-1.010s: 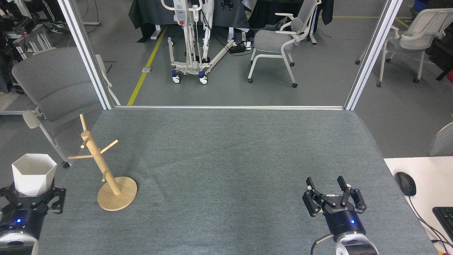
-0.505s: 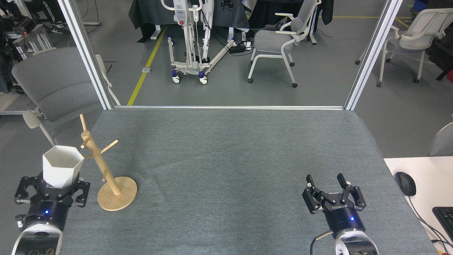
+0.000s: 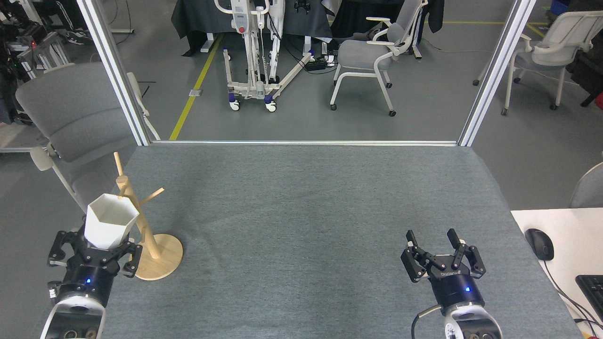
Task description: Hang cup on storage rack
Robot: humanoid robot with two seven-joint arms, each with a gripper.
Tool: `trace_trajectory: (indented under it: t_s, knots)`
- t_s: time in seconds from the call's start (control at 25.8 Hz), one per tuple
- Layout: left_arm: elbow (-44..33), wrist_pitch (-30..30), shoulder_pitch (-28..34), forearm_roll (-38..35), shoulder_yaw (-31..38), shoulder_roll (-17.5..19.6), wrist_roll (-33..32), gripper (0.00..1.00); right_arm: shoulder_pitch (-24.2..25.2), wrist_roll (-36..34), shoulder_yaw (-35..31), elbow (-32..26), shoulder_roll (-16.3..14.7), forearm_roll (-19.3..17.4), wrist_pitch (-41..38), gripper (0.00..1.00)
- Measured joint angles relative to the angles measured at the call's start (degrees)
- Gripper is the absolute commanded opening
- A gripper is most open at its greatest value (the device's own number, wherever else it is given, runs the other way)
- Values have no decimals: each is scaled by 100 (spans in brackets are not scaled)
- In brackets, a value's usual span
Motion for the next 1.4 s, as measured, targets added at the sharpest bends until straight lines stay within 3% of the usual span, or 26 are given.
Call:
trace_trajectory:
  t_s: [0.08, 0.16, 0.23, 0.39, 0.43, 0.74, 1.2, 1.4]
  knots:
    - [96, 9, -16, -47, -17, -31, -9, 0, 0, 0, 1, 11, 9, 0, 0, 99]
    - [208, 11, -28, -67, -24, -55, -16, 15, 5, -8, 1, 22, 13, 0, 0, 99]
    - [302, 36, -41, -75, -24, -69, 6, 24, 4, -16, 2, 25, 15, 0, 0, 99]
    - [394, 39, -43, -73, -23, -79, 13, 93, 4, -14, 2, 33, 18, 0, 0, 99]
    - [411, 46, -42, -68, -21, -81, 21, 98, 3, -9, 2, 36, 18, 0, 1, 99]
    - [708, 373, -11, -26, -3, -97, 89, 98, -71, 10, -7, 247, 5, 0, 6, 99]
    - [1586, 364, 33, -12, -29, -129, 180, 99, -112, 22, -11, 293, 4, -6, 15, 99]
    - [1780, 44, 34, 42, -298, -645, 733, 99, -115, 39, -103, 311, 2, -6, 15, 99]
